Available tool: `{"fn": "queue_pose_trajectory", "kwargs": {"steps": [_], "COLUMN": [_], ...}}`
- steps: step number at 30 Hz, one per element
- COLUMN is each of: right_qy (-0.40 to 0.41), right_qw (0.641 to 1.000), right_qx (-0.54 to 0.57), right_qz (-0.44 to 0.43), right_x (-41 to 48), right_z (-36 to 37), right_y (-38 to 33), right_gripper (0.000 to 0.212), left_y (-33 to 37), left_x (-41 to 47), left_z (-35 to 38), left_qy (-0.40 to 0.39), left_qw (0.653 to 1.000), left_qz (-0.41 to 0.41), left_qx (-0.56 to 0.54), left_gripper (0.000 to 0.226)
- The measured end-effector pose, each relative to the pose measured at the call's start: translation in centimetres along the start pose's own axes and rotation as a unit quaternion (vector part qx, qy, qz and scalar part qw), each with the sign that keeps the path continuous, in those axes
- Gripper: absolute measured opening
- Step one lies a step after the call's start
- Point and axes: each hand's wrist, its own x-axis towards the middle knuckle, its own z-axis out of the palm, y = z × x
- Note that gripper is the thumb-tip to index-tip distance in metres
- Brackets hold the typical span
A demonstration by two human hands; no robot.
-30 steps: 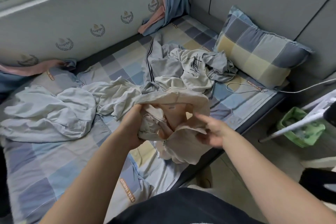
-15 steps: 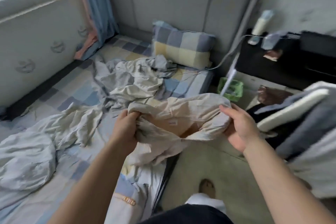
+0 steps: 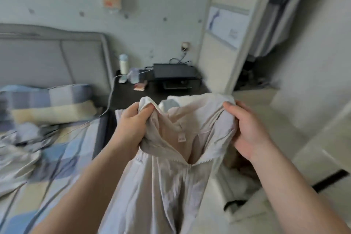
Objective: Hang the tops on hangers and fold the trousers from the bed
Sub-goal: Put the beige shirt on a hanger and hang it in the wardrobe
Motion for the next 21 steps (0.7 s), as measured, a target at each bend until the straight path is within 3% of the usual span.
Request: {"fn": "queue_pose_trajectory", "kwargs": {"steps": [4,8,10,21], "right_qy": [0.039,0.065,0.077,0.183], "right_qw": [0.996,0.989,0.985,0.939], "right_qx": [-0.034,-0.079,-0.098,-0.180], "right_qz": [-0.066,-0.105,-0.123,-0.229], "right_x": [3.2,5.8,7.5,16.6], "right_z": [-7.9,-14.0,-16.3,-23.1], "right_y": [-6.6,-13.4,-16.6,-32.5], "right_gripper": [0.025,0.019,0.018,0.011], "left_y": [1.6,4.4,6.0,16.0], "left_x": [2.7,5.3,7.0,18.5], "left_z": [11.8,21.7,26.1,47.8], "left_qy": [-0.058,-0.107,-0.134,-0.226], "left_qw": [0.997,0.991,0.986,0.952], "left_qz": [0.042,0.075,0.090,0.205], "left_qx": [-0.015,-0.031,-0.029,0.013], "left_gripper": [0.031,0.035,0.023,0.014]}}
